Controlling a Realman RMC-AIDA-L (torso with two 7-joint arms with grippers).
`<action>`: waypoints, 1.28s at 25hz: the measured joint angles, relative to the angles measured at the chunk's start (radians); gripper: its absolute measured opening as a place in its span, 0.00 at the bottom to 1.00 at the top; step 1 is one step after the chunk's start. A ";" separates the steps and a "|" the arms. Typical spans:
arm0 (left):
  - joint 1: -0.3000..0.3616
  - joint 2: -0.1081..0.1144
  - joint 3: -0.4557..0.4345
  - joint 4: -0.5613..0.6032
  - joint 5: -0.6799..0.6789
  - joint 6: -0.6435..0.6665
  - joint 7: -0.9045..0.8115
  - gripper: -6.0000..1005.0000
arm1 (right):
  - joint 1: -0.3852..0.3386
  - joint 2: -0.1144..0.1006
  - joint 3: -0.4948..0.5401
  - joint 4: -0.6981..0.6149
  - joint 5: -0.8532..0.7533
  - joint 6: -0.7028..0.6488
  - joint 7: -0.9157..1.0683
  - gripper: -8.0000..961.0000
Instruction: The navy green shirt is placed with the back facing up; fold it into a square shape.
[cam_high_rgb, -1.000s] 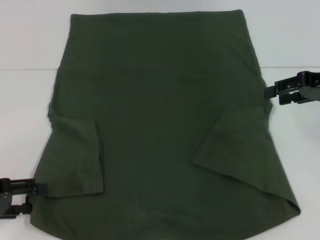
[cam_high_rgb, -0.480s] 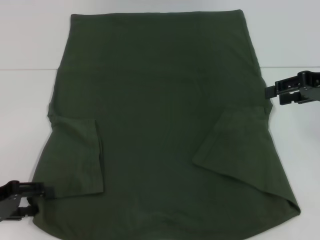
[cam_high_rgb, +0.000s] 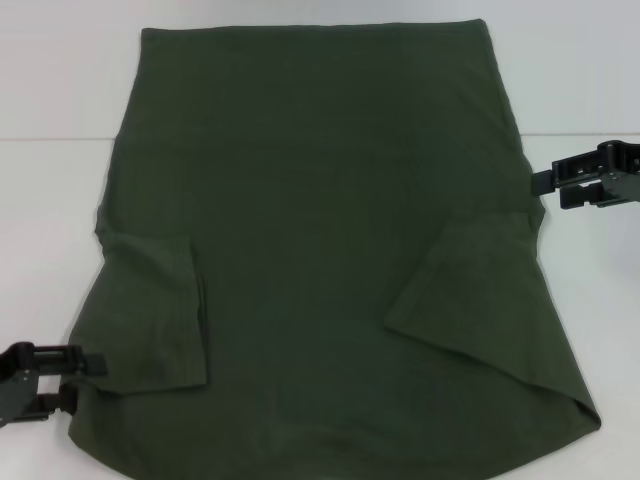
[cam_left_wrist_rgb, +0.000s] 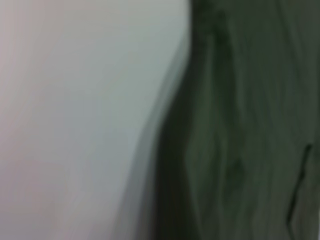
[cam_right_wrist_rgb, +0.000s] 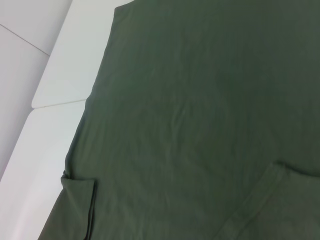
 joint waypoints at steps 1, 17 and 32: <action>0.002 0.002 -0.009 -0.002 -0.011 0.011 0.008 0.71 | -0.001 0.000 0.000 0.000 0.000 0.000 0.000 0.66; 0.051 0.017 -0.014 0.037 -0.006 0.004 -0.016 0.67 | -0.004 -0.003 0.000 -0.002 0.000 -0.002 0.001 0.66; 0.057 0.018 -0.016 0.031 0.016 -0.034 -0.037 0.67 | -0.004 -0.002 0.000 -0.002 0.000 -0.002 0.006 0.65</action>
